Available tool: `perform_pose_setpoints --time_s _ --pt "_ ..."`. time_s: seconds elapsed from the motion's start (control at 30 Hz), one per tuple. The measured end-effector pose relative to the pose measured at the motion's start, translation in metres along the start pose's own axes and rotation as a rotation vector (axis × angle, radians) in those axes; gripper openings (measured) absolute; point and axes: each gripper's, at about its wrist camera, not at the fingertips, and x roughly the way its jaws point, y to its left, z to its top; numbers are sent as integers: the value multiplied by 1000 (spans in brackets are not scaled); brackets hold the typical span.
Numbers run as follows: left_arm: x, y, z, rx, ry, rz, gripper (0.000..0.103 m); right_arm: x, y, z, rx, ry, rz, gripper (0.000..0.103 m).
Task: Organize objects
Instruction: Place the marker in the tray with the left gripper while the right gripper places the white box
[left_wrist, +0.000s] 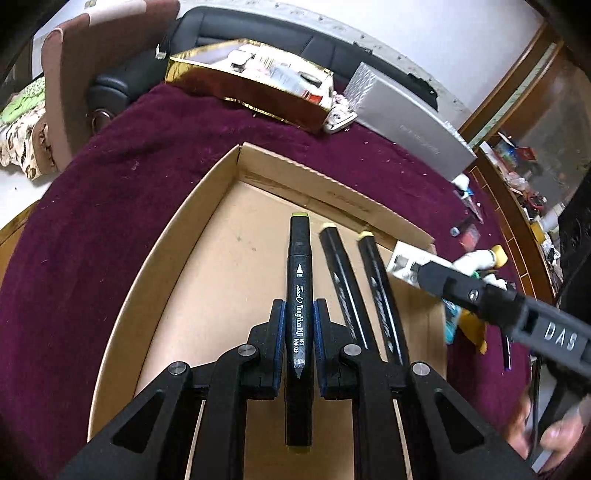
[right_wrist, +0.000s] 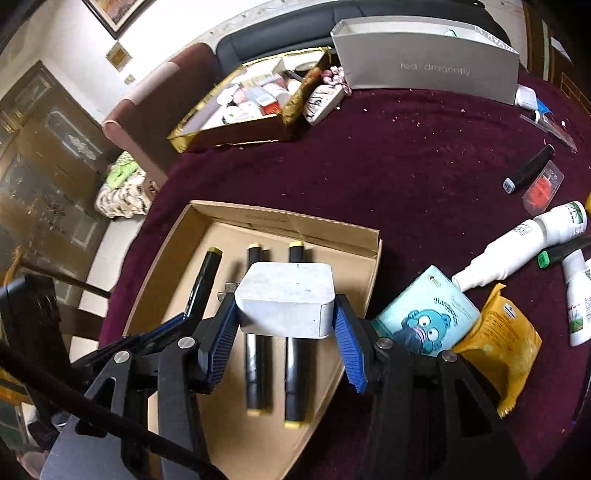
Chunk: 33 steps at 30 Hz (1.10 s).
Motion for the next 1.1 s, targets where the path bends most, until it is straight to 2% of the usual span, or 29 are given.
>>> perform_pose_setpoints --time_s 0.23,0.4,0.6,0.77,0.87,0.93,0.97,1.0,1.1 --pt "18 3 9 -35 10 -9 11 14 -7 5 21 -8 -53 50" --pt "18 3 12 -48 10 -21 11 16 -5 7 2 -27 -92 50" --pt "5 7 3 -88 -19 -28 13 22 9 5 -65 -41 -189 53" --pt "-9 10 -3 -112 -29 -55 14 10 -4 3 38 -29 -76 57" --pt "-26 9 -10 -112 -60 -62 16 -8 -9 -2 54 -62 -43 57" --pt "-39 9 -17 -122 -86 -76 29 -22 -10 -6 43 -84 -1 59" --pt "-45 9 -22 -129 -102 -88 32 -26 -10 -7 45 -83 32 61" --pt "-49 9 -26 -134 -113 -91 35 -28 -11 -9 50 -72 73 64" --pt "-61 7 -40 -125 -141 -82 35 -26 -7 -14 54 -26 168 64"
